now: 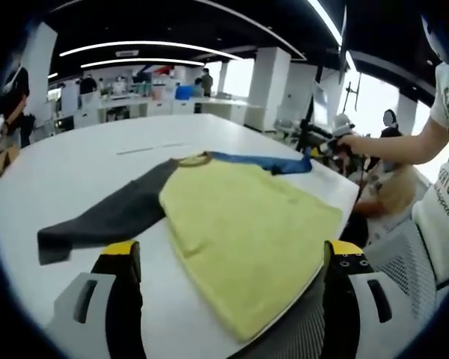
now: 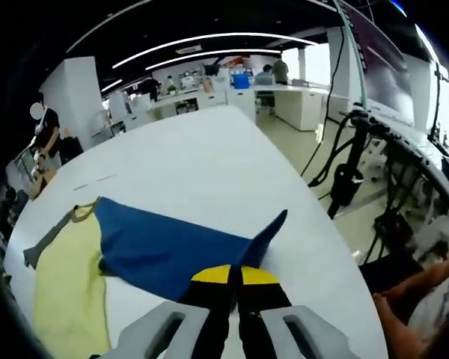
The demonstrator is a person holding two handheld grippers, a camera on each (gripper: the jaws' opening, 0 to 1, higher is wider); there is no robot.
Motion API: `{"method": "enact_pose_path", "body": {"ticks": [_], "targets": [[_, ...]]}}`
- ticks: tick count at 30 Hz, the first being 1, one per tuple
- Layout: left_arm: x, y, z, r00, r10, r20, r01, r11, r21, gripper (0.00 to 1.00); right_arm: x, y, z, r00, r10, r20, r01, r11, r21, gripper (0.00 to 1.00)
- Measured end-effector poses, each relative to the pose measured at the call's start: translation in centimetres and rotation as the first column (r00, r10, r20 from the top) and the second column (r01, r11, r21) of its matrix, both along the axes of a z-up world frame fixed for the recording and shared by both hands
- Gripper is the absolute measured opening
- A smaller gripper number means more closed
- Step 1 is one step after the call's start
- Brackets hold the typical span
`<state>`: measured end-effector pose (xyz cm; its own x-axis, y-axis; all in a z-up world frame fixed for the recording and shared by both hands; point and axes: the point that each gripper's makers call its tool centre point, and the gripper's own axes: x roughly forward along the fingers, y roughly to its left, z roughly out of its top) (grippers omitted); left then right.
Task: Fold the garment on the visible template until the final outline fits inside the template.
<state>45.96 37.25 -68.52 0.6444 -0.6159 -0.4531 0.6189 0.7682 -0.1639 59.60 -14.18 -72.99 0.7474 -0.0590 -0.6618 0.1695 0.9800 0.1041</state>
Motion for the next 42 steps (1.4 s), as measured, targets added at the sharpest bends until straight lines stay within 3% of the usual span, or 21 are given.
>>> {"method": "enact_pose_path", "body": {"ticks": [15, 42], "targets": [[0.2, 0.3, -0.2, 1.0, 0.003, -0.004, -0.003, 1.0, 0.006, 0.99, 2.6, 4.4, 1.5, 0.994, 0.1, 0.035, -0.101, 0.995, 0.018, 0.0], [0.3, 0.7, 0.1, 1.0, 0.014, 0.005, -0.015, 1.0, 0.007, 0.99, 5.0, 12.3, 2.3, 0.964, 0.264, 0.022, -0.265, 0.963, 0.059, 0.0]]}}
